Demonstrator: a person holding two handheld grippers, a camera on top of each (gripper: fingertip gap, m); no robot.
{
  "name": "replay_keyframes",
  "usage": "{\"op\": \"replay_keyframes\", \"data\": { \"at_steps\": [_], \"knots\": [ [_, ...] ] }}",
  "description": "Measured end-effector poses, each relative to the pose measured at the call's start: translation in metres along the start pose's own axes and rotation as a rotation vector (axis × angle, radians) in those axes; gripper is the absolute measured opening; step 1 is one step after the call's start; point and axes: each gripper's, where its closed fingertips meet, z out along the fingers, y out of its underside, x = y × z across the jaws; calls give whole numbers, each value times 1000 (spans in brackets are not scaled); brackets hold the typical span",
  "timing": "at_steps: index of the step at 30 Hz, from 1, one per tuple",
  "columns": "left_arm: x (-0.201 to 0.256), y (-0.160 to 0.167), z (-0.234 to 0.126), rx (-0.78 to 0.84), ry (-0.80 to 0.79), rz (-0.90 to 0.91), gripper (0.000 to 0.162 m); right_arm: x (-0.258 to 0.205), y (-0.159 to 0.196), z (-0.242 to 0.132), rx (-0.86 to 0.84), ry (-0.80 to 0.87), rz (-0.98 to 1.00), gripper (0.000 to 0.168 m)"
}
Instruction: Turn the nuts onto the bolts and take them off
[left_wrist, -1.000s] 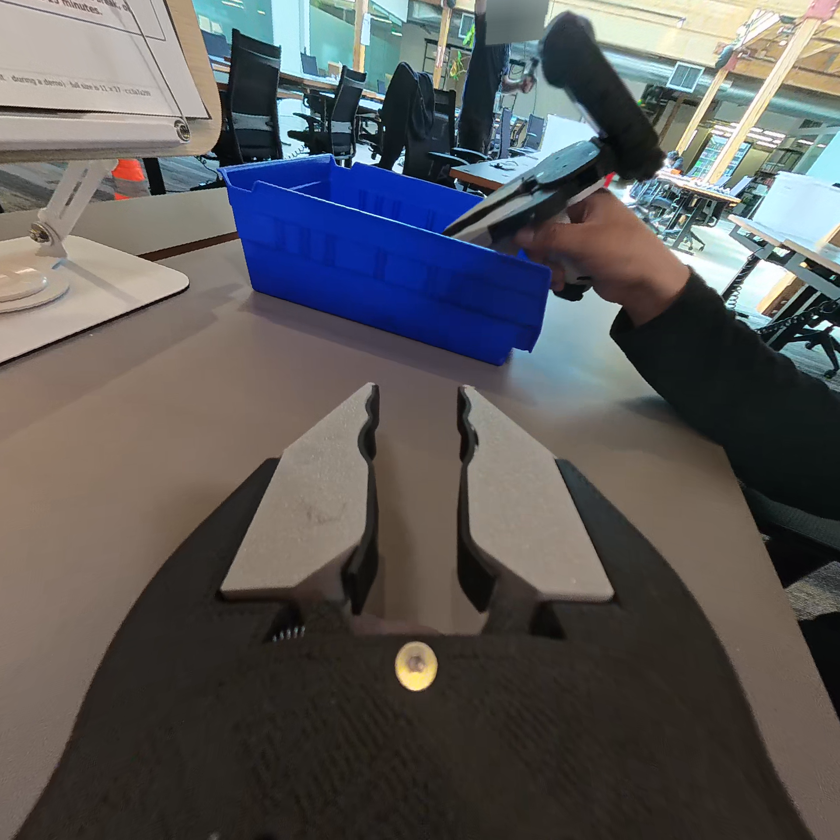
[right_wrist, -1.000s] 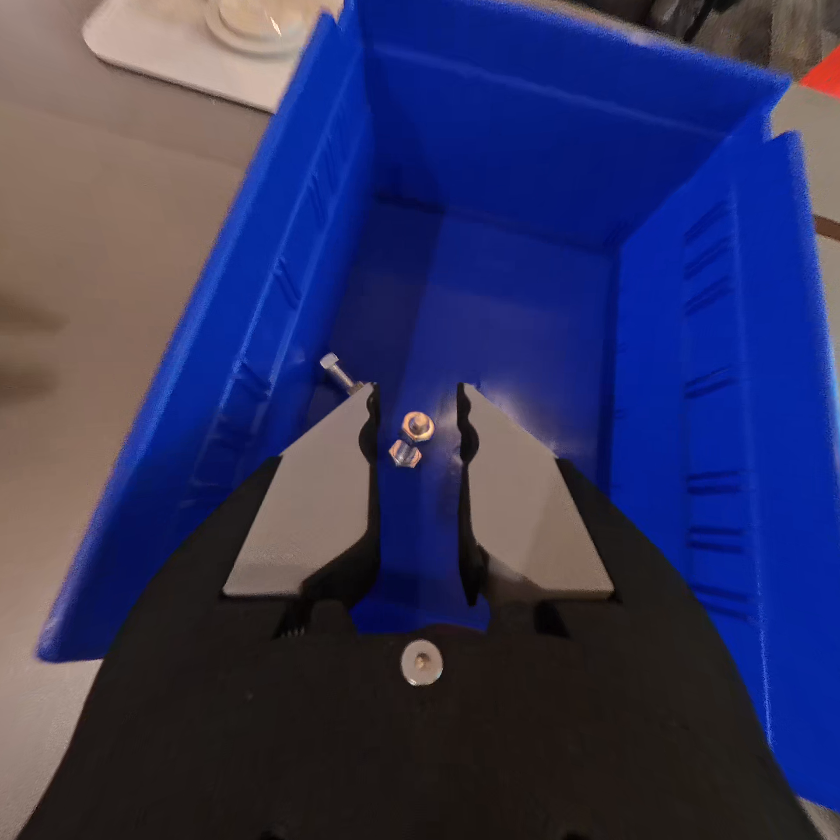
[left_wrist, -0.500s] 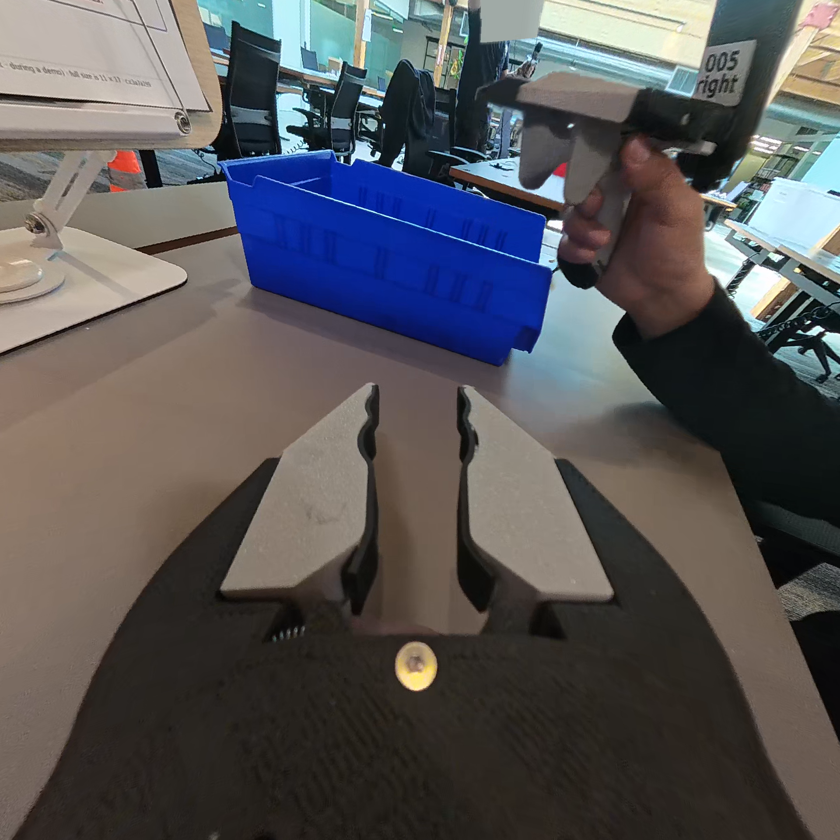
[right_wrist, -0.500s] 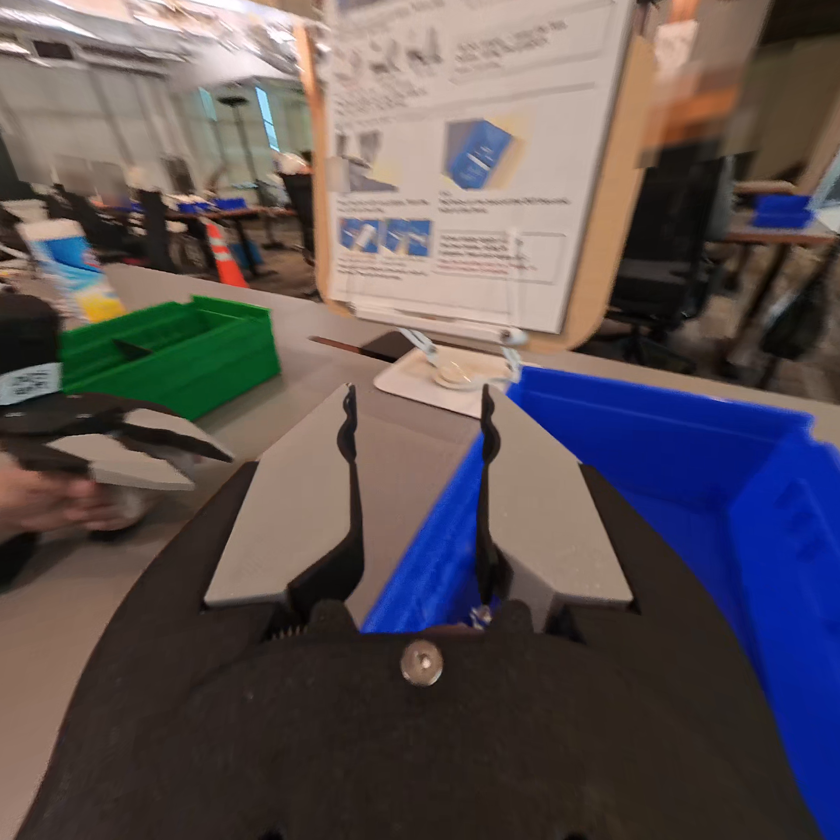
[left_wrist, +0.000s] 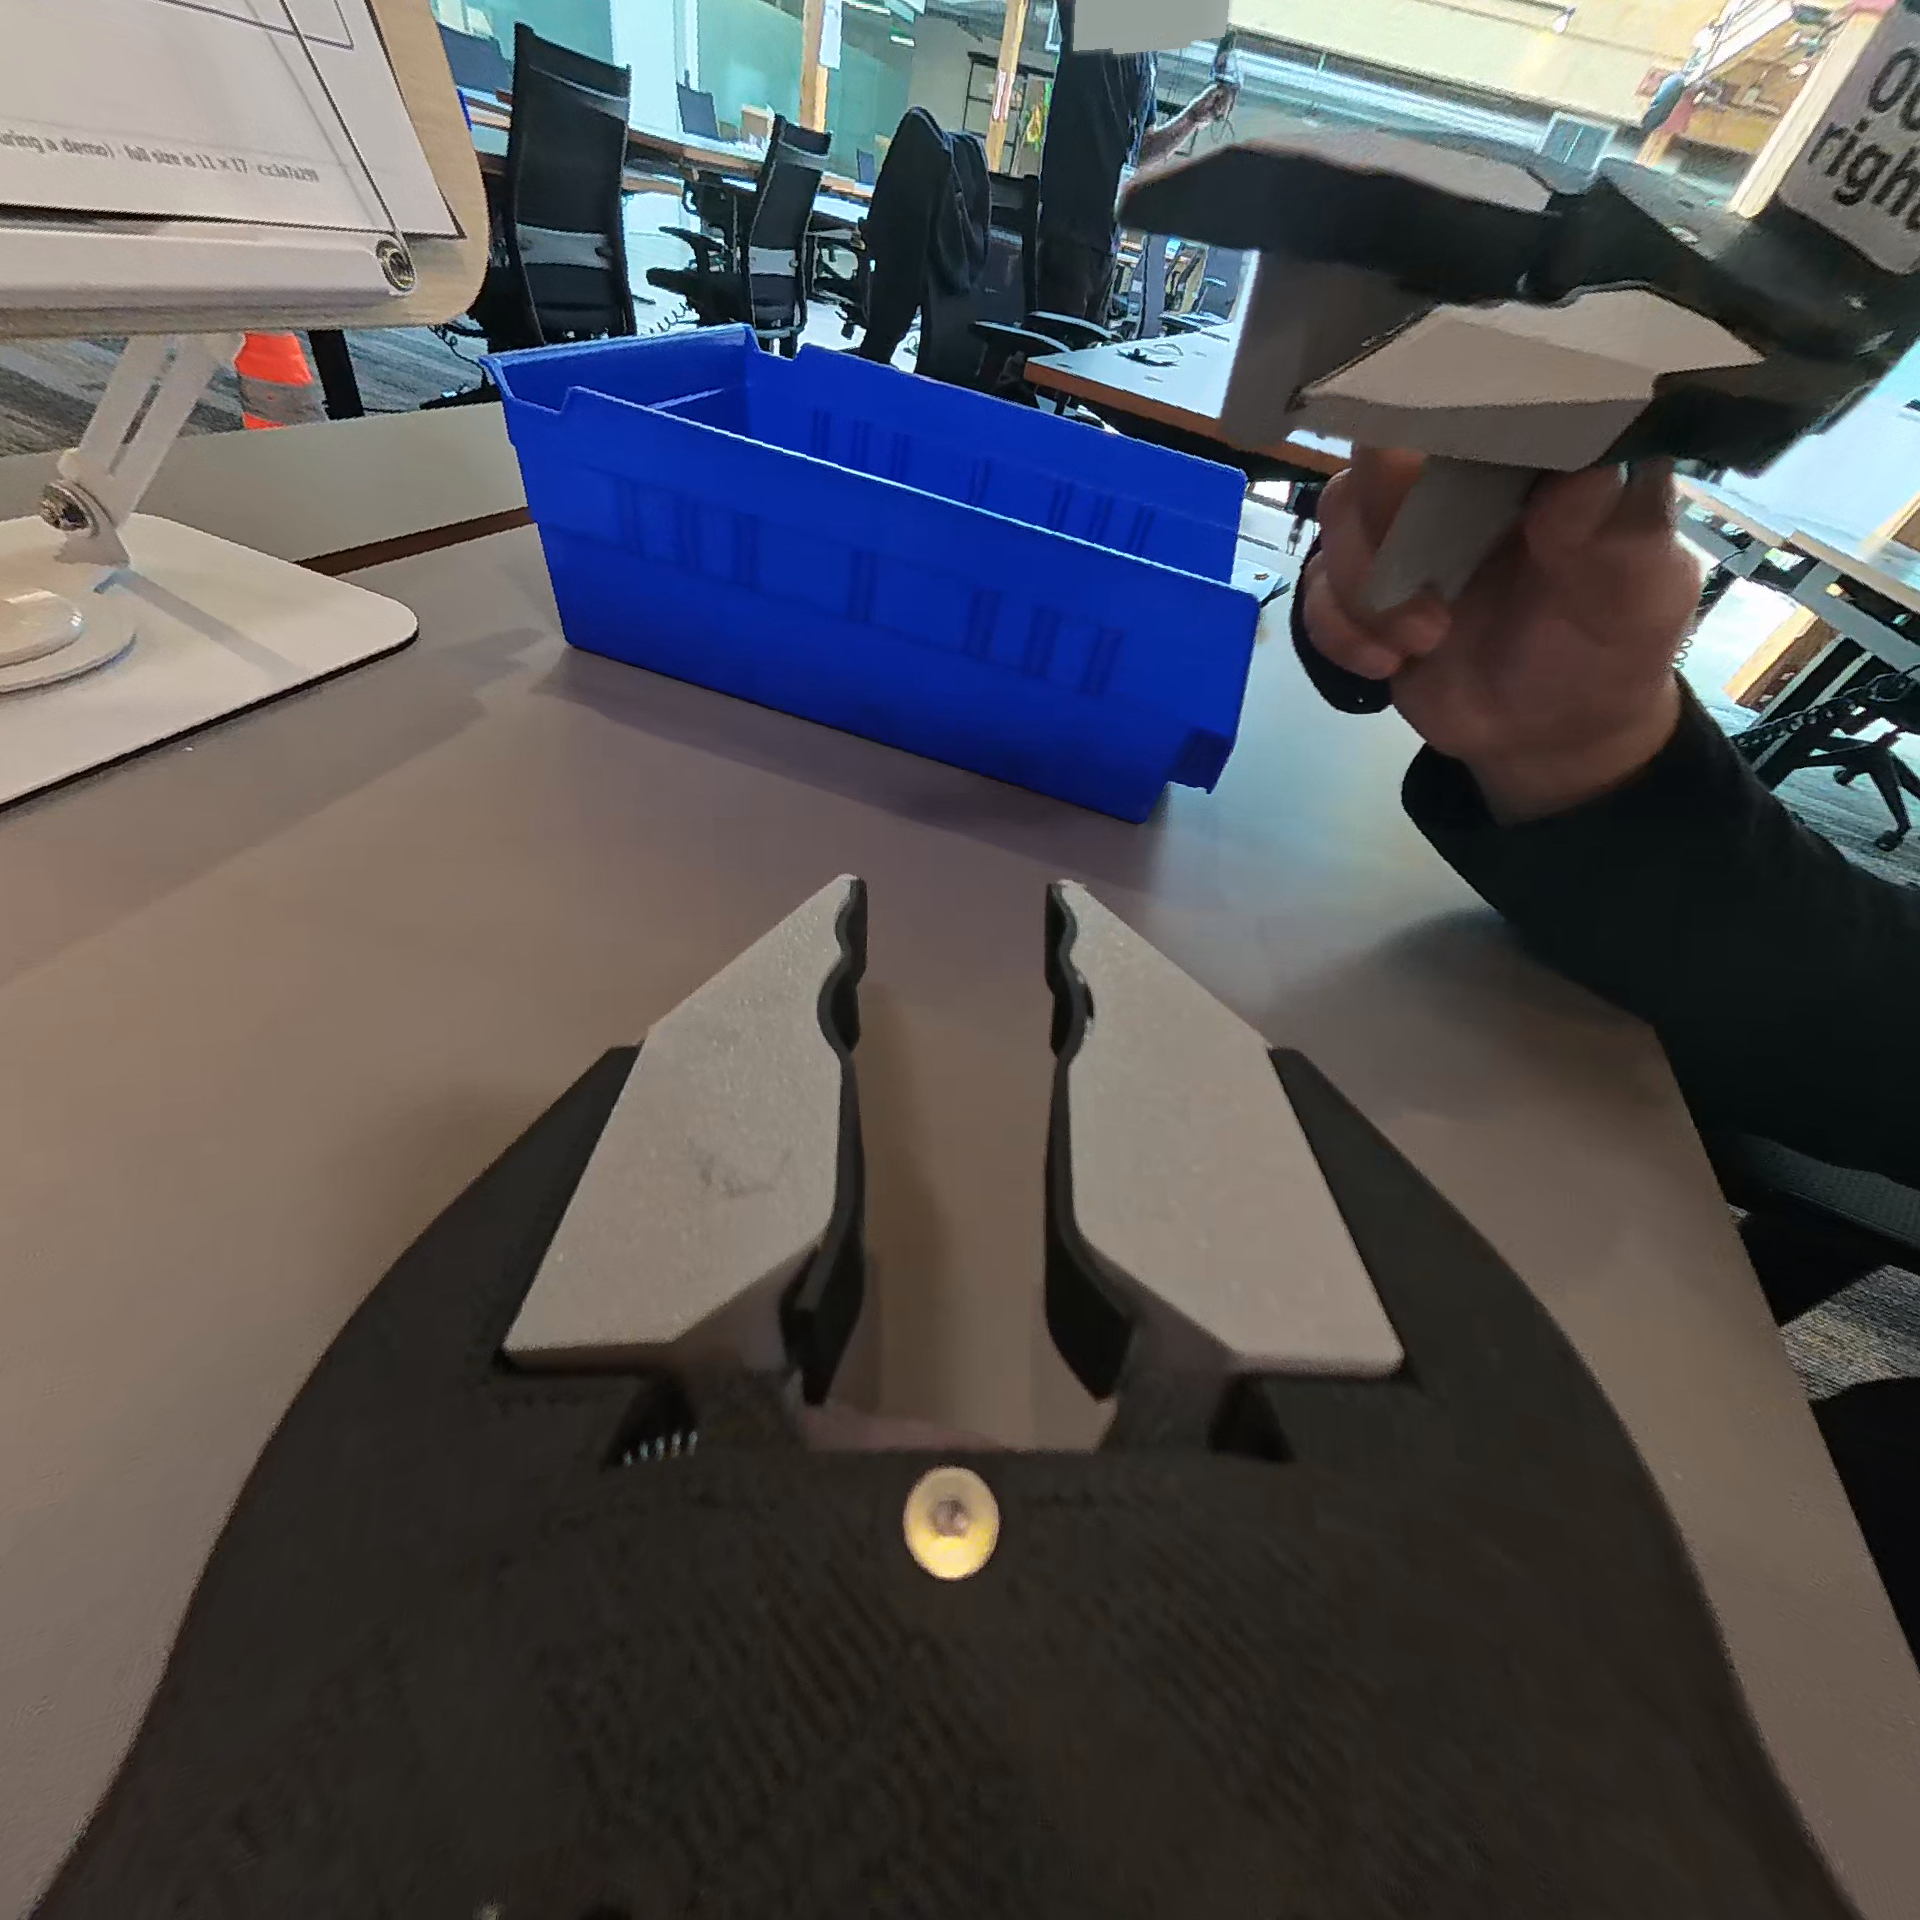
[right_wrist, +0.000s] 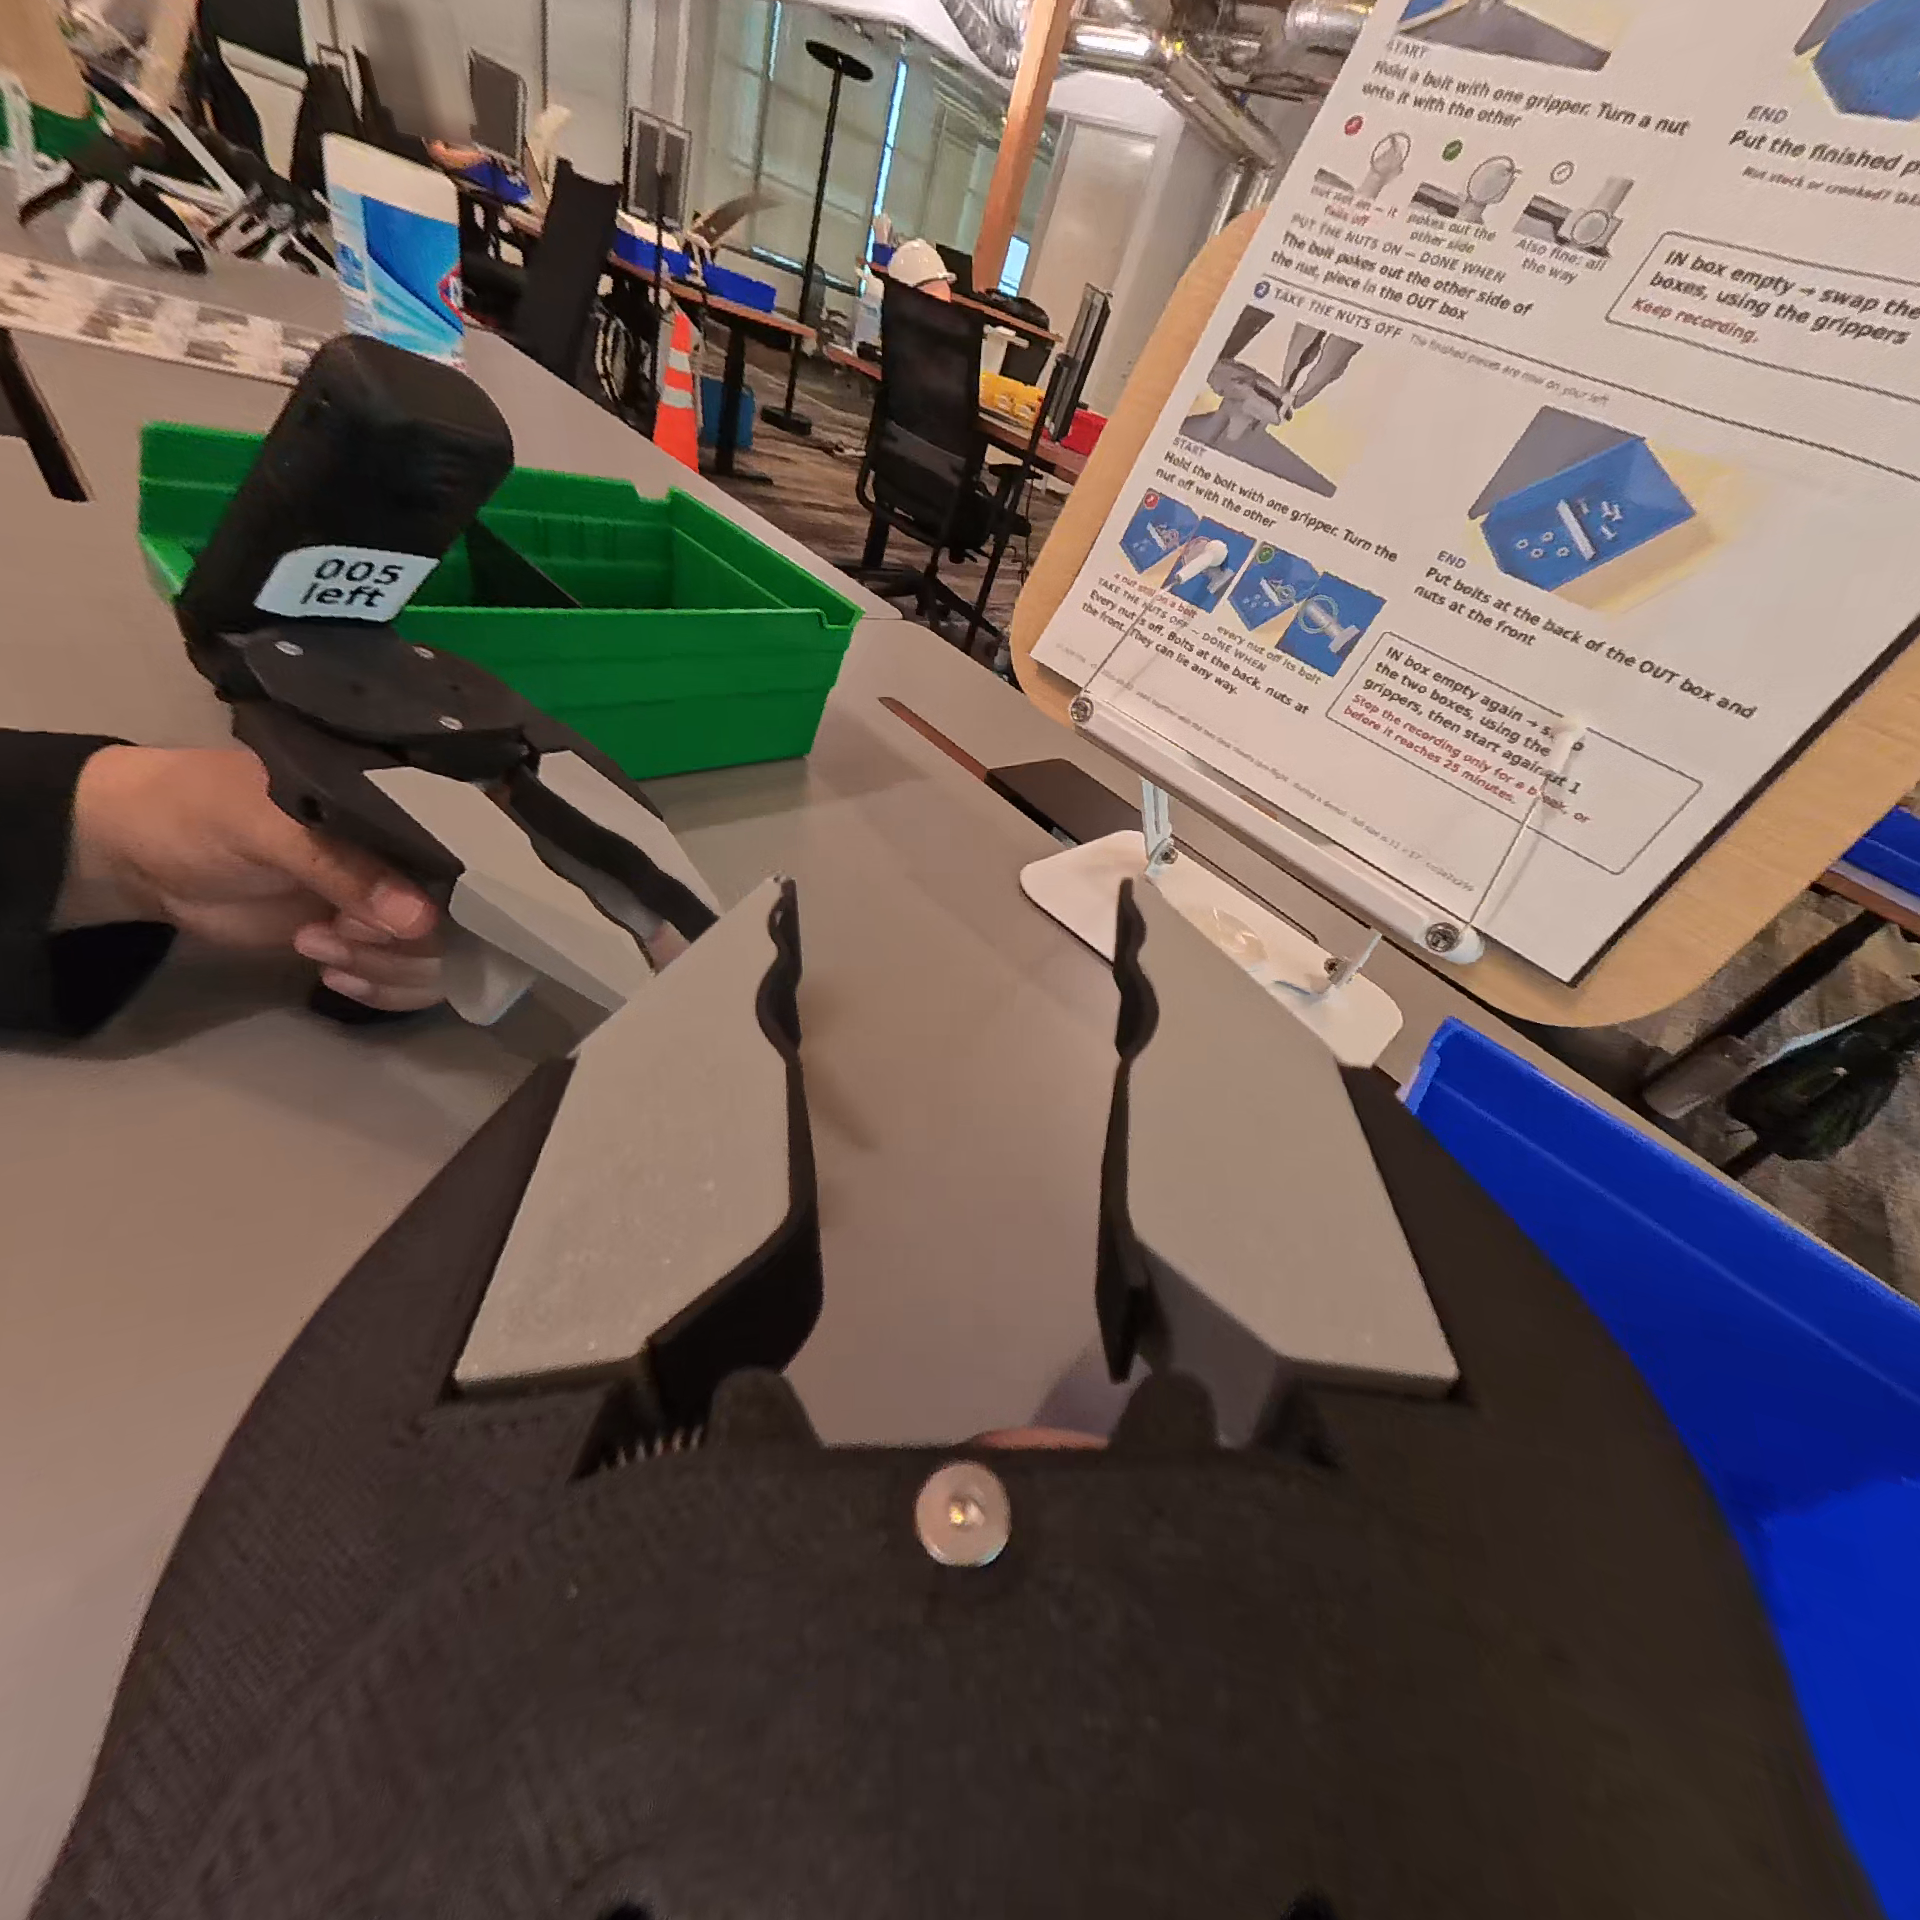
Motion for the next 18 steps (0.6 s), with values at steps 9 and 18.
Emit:
{"op": "replay_keyframes", "data": {
  "at_steps": [9,18],
  "knots": [
    [1,1,0,-7,6,1,32,-11,10,8,-23,-77,80,57],
    [11,-3,-15,20,-10,10,33,-44,36,39,-26,-113,162,55]
  ]
}}
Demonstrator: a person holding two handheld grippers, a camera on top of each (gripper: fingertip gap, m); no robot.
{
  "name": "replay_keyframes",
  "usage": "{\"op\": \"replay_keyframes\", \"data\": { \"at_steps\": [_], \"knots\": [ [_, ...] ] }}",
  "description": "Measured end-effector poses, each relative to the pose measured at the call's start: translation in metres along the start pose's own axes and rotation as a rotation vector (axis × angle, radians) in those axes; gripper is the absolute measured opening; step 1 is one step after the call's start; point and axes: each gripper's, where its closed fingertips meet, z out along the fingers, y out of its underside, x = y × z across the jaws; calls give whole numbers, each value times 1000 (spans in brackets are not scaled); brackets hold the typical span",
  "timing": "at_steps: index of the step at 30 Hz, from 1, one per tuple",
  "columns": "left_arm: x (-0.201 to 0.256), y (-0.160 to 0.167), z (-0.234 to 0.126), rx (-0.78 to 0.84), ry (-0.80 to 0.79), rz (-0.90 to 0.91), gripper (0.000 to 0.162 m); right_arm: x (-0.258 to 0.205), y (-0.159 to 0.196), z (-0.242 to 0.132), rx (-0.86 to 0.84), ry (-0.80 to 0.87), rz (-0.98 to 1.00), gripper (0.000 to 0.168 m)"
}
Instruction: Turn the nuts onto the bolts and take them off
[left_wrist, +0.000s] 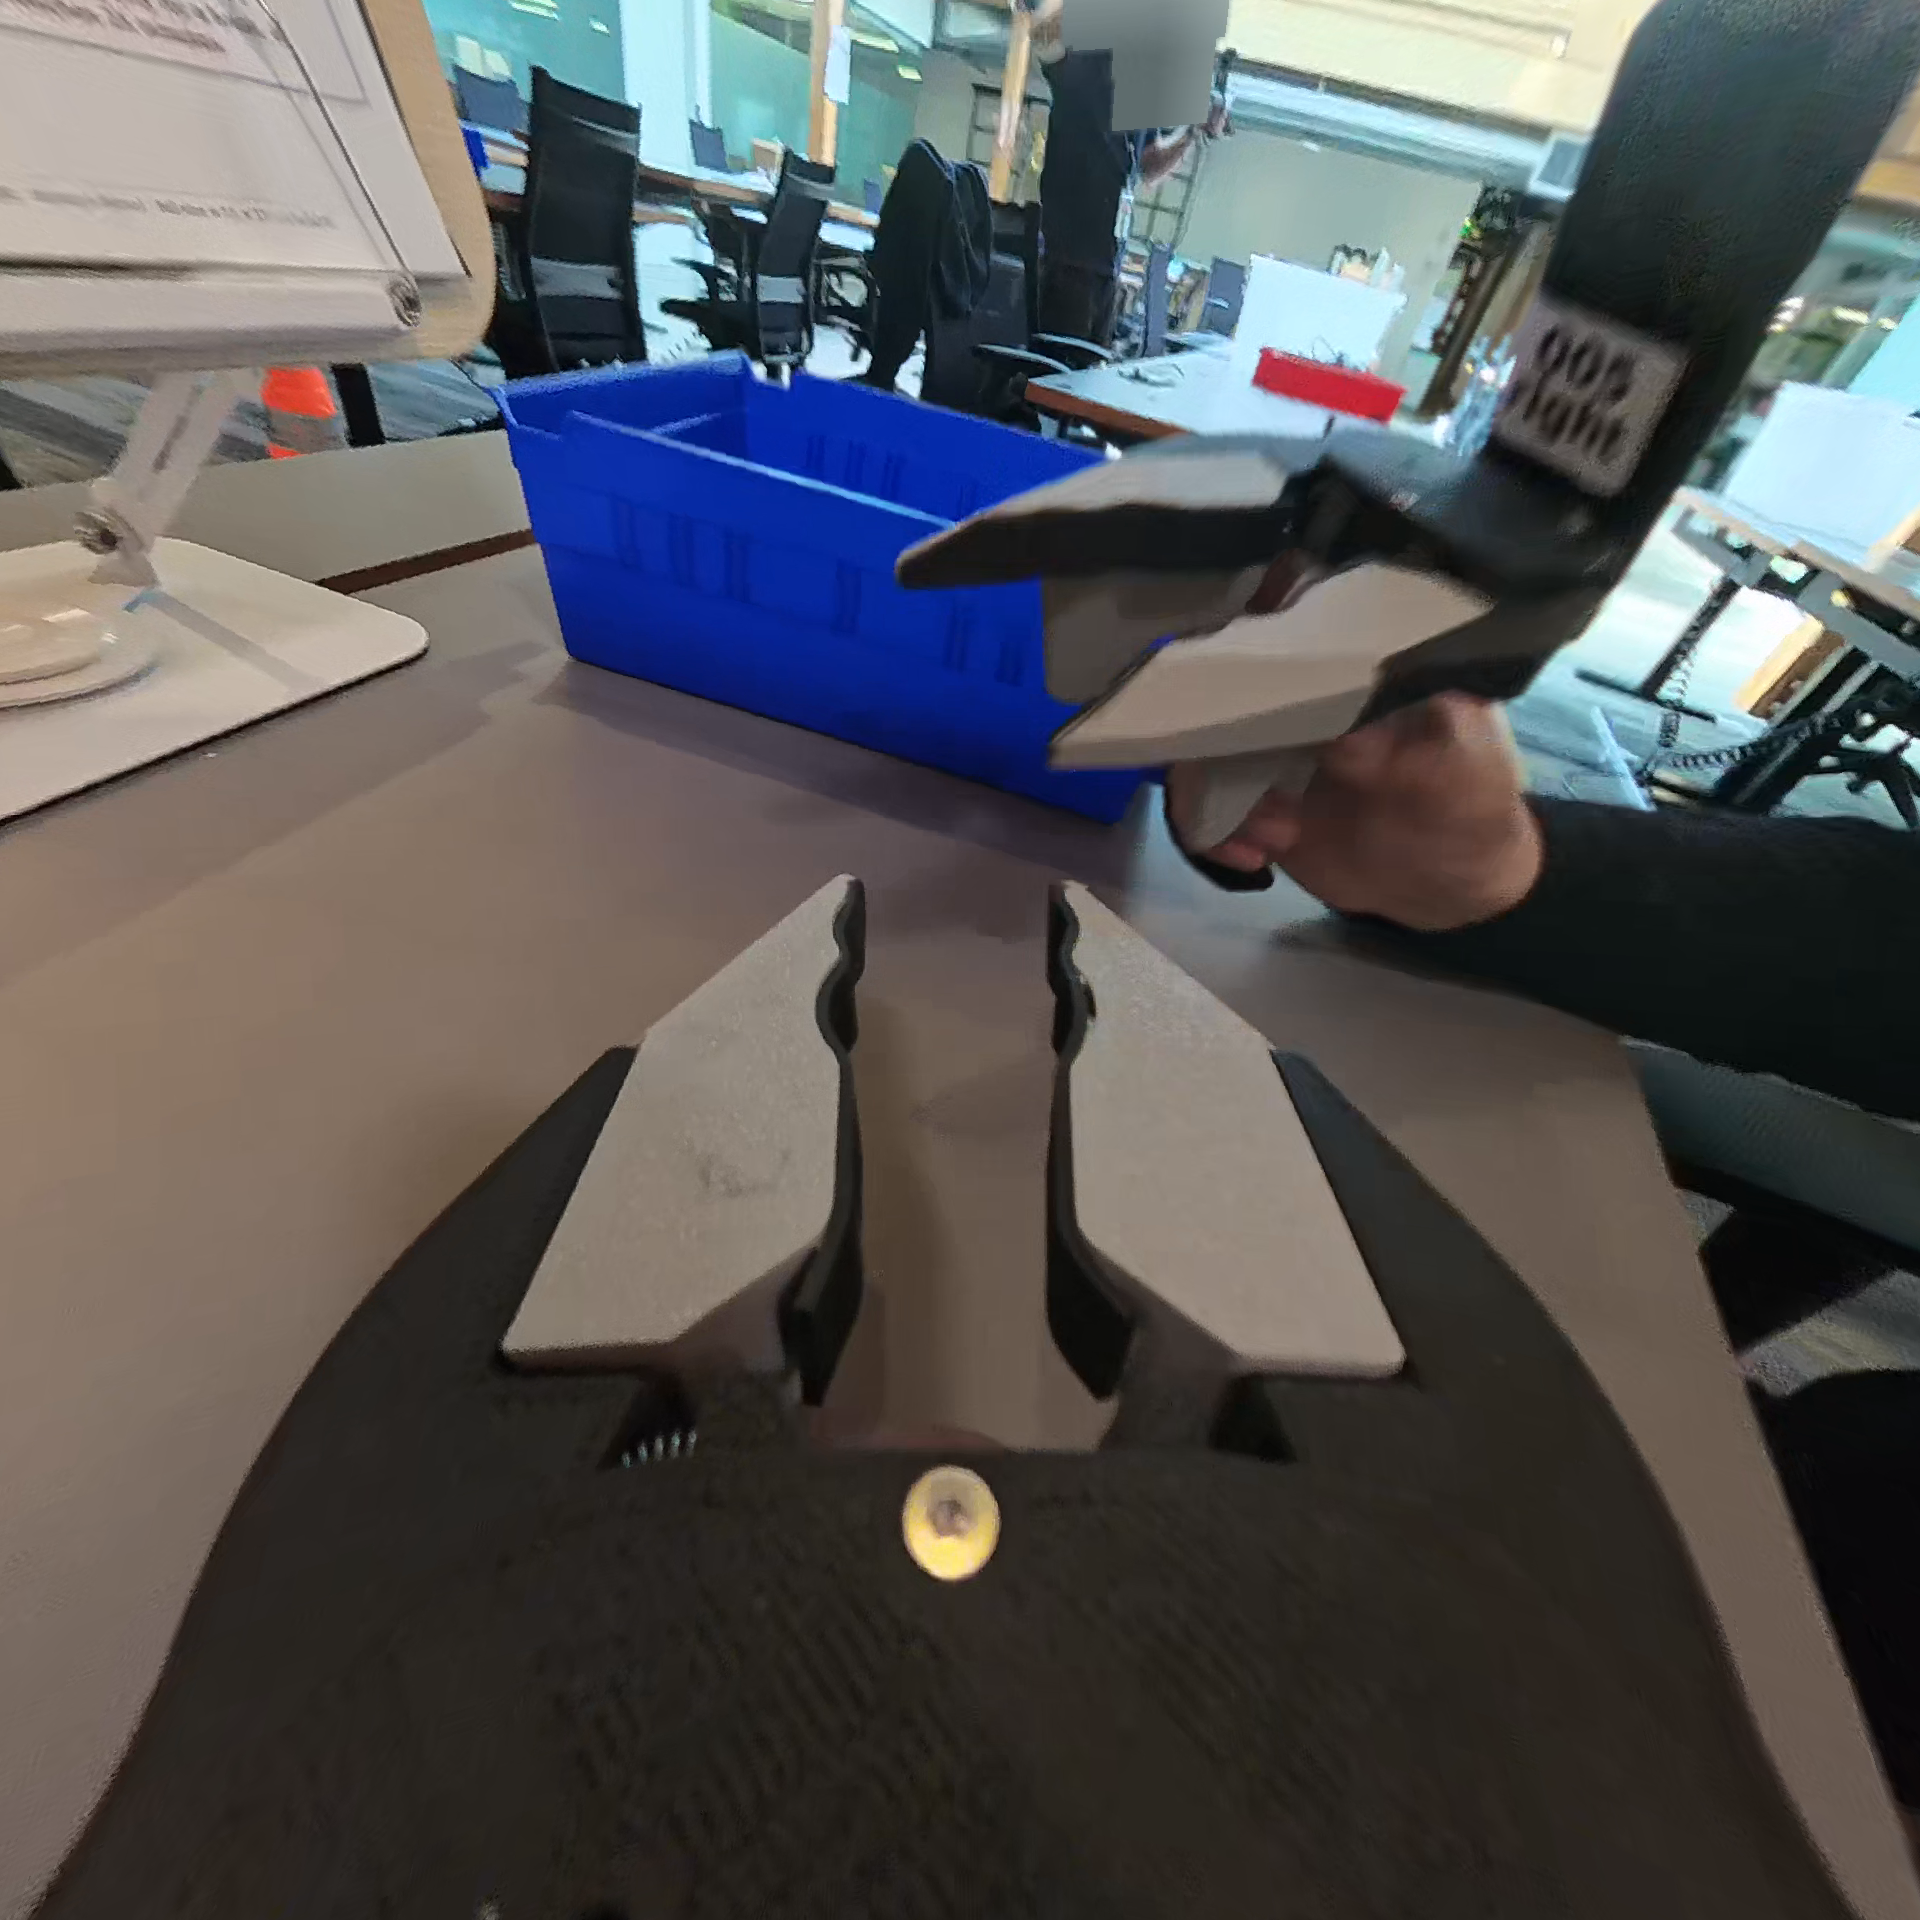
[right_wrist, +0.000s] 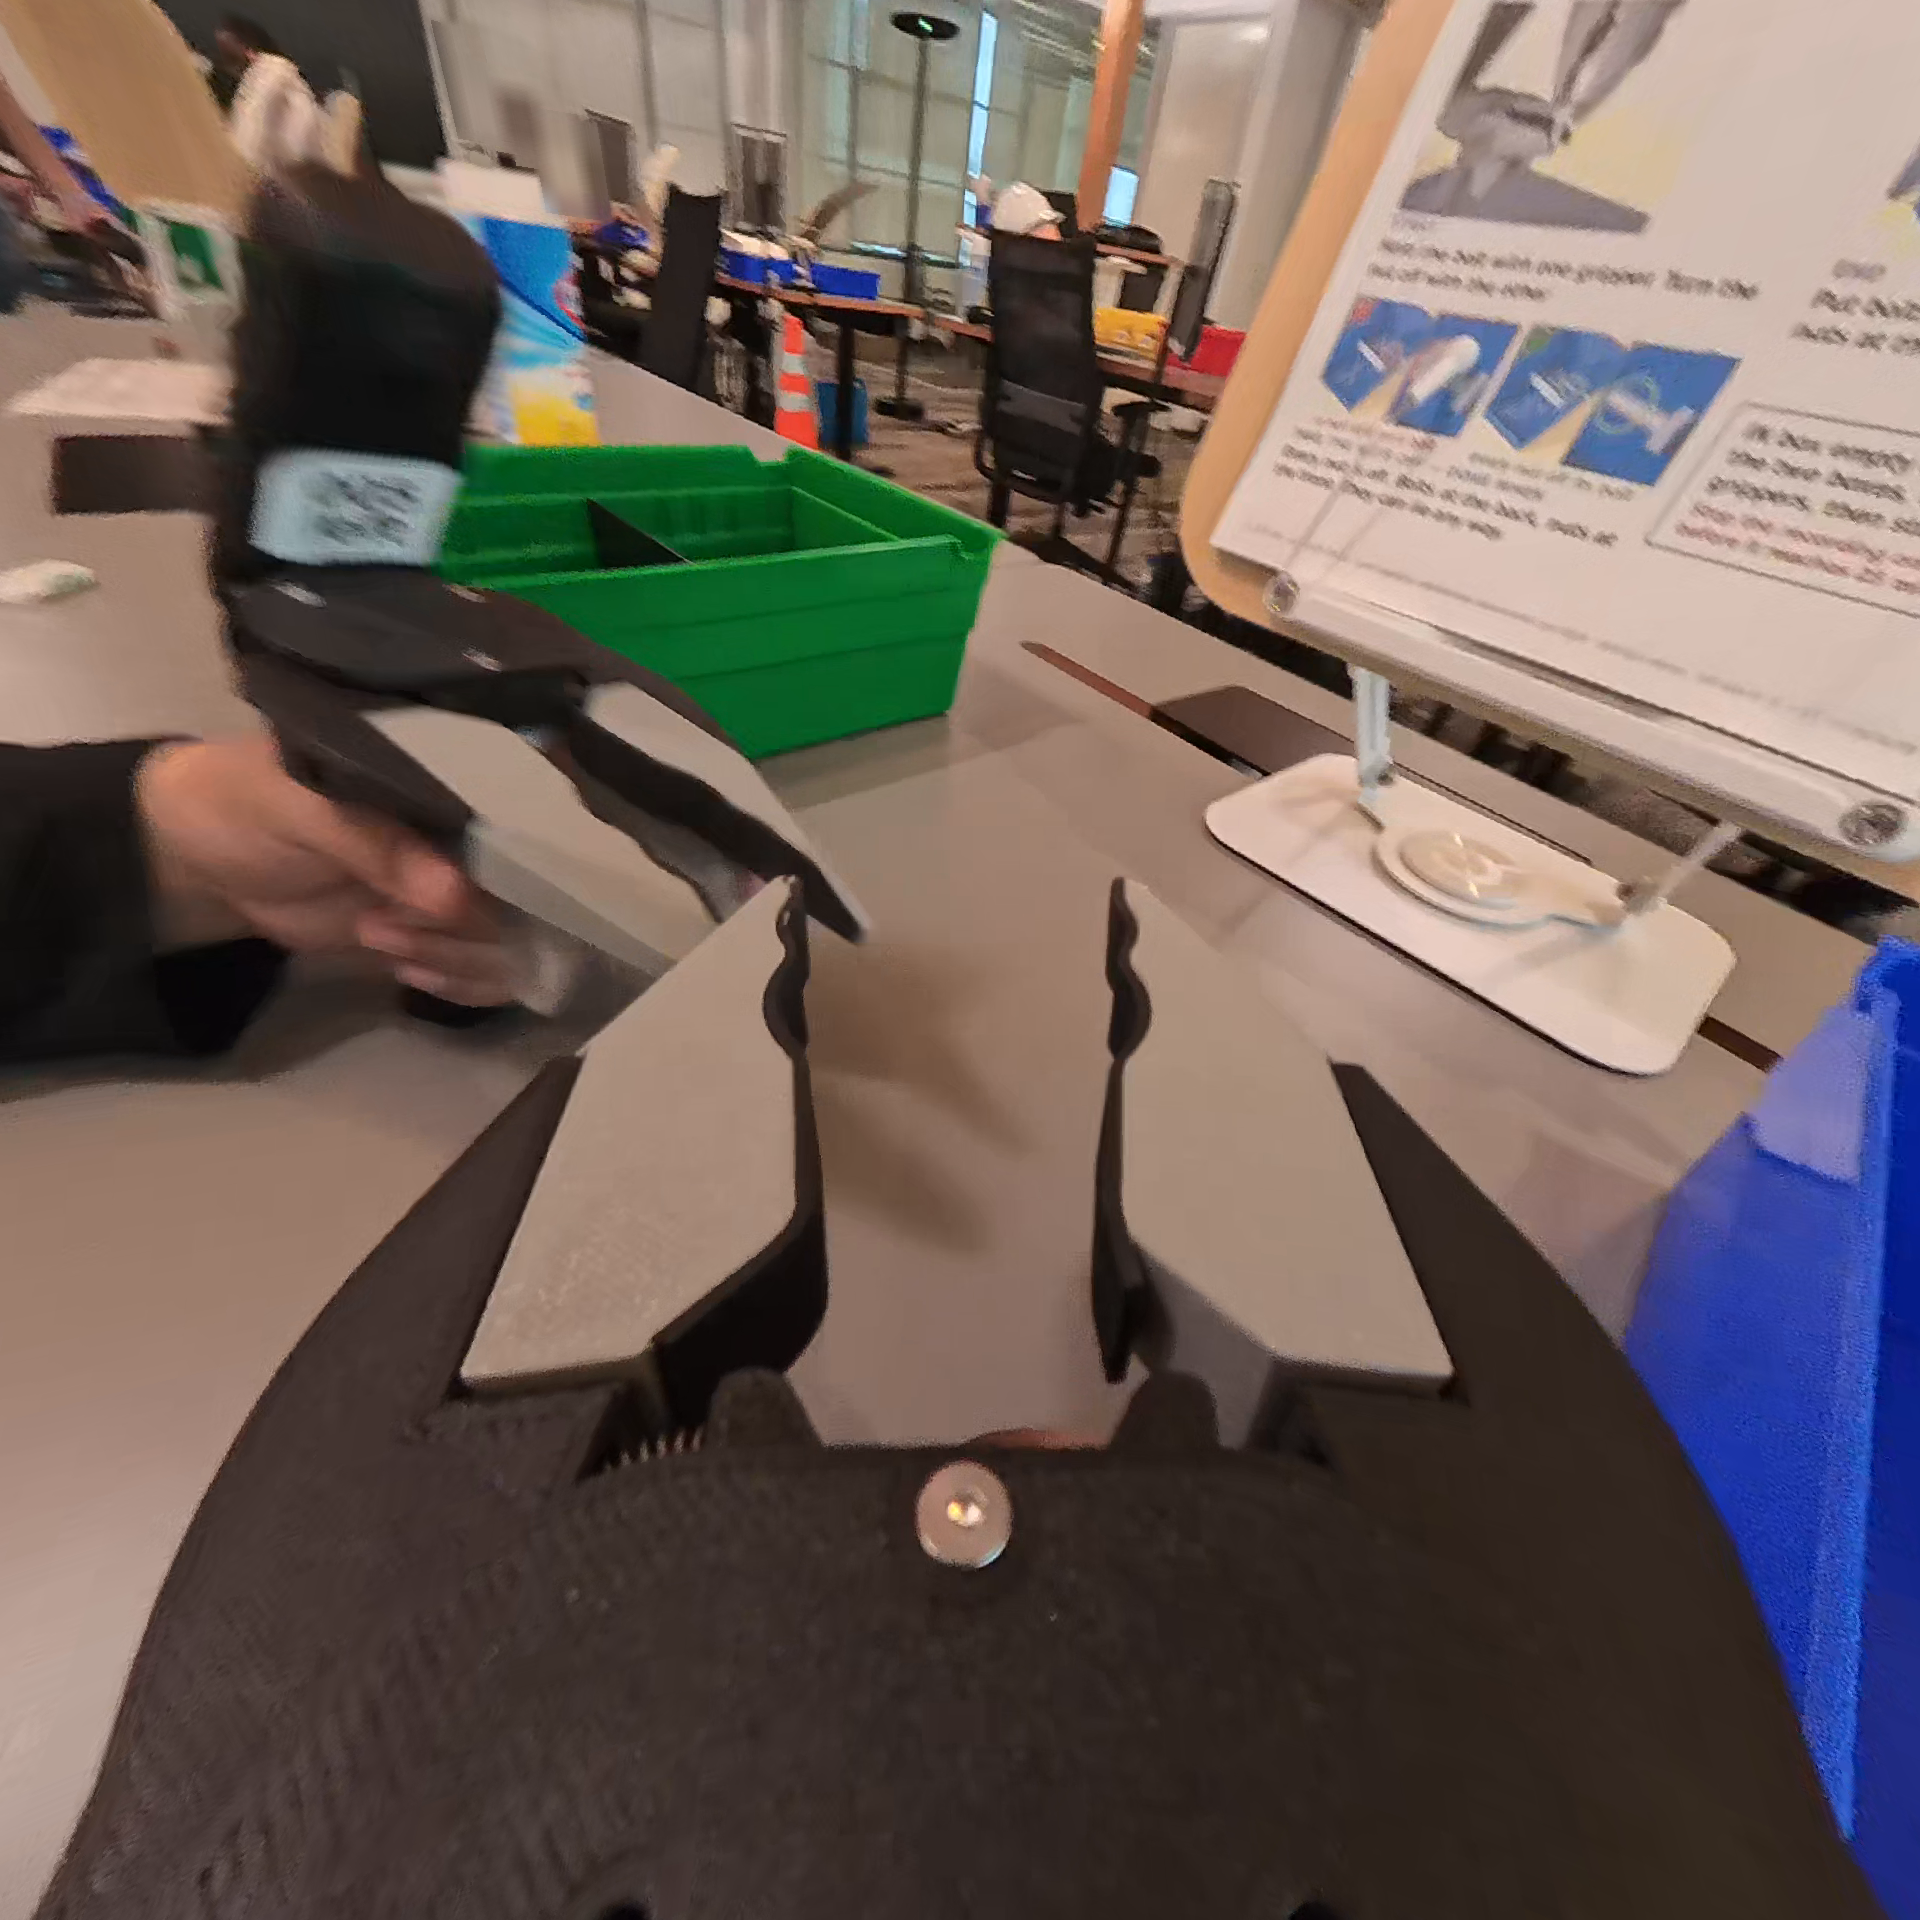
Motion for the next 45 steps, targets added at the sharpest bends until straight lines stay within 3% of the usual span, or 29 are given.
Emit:
{"op": "replay_keyframes", "data": {
  "at_steps": [5,9,12,14,21,25,32,35,45],
  "knots": [
    [11,-50,-70,87,-127,60,23,3,32,13,-141,45,-91,57],
    [-27,-91,-152,6,-344,84,21,-11,38,18,-161,-21,-63,57],
    [-93,-83,-208,-171,-591,55,21,-15,43,21,-193,-24,-104,56],
    [-127,-61,-228,-279,-657,-60,22,-18,45,22,-204,-25,-130,56],
    [-178,32,-234,-690,-730,-174,21,-16,57,25,-240,-34,-120,55],
    [-187,63,-228,-843,-715,-211,21,-16,63,27,-256,-53,-74,55],
    [-204,88,-226,-933,-725,-223,20,-14,65,29,-263,-53,-64,54],
    [-212,87,-228,-901,-746,-234,3,-12,67,29,-272,-44,-62,54],
    [-200,83,-231,-899,-711,-219,3,-15,67,28,-273,-52,-71,52]
  ]
}}
